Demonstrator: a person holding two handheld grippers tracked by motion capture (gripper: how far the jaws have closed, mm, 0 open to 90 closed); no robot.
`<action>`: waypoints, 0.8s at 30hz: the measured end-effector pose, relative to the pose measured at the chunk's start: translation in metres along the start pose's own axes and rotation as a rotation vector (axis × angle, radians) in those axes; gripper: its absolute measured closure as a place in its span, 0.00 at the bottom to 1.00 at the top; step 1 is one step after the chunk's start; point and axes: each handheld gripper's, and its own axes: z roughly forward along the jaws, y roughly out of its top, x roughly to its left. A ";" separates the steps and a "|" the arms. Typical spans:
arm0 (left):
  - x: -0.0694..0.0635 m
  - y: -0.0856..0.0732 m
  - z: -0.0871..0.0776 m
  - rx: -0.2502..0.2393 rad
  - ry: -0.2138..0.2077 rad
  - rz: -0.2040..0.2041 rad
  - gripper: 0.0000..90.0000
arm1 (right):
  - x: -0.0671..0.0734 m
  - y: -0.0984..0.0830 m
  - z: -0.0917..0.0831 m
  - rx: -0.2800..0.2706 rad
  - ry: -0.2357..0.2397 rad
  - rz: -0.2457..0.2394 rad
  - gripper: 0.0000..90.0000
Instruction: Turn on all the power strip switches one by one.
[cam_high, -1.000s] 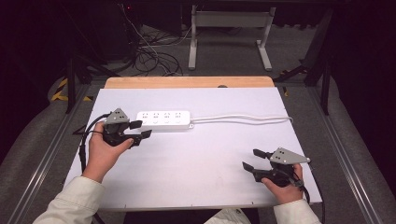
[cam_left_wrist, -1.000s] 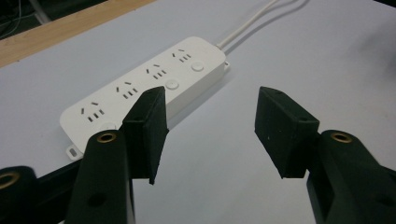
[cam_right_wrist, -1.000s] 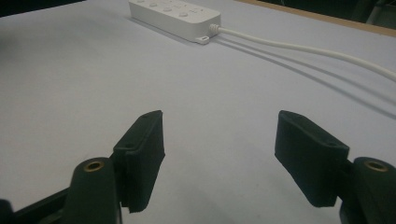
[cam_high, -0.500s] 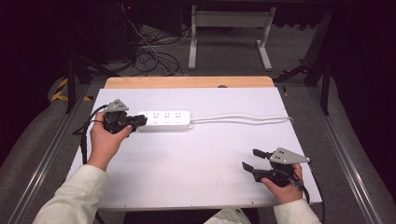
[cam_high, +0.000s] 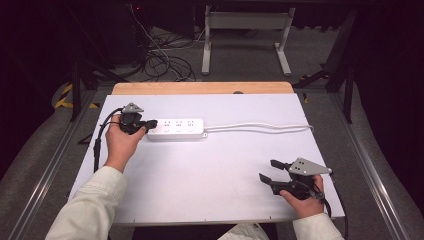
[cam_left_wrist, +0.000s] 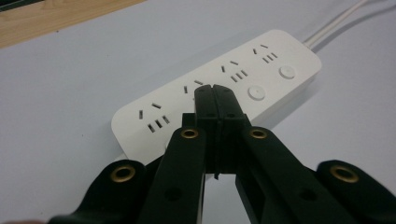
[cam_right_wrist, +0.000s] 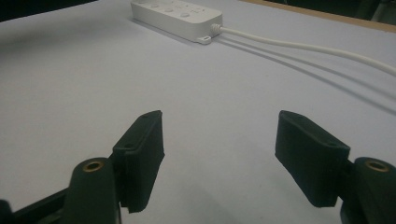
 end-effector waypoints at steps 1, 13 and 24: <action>0.000 0.000 0.000 0.000 0.000 0.000 1.00 | 0.000 0.000 0.000 0.000 0.000 -0.001 0.37; 0.007 -0.005 0.017 0.060 0.077 0.044 1.00 | 0.000 0.000 0.000 -0.001 0.004 0.002 0.37; 0.010 -0.008 0.023 0.082 0.090 0.066 1.00 | -0.001 -0.001 0.000 0.002 0.005 0.003 0.37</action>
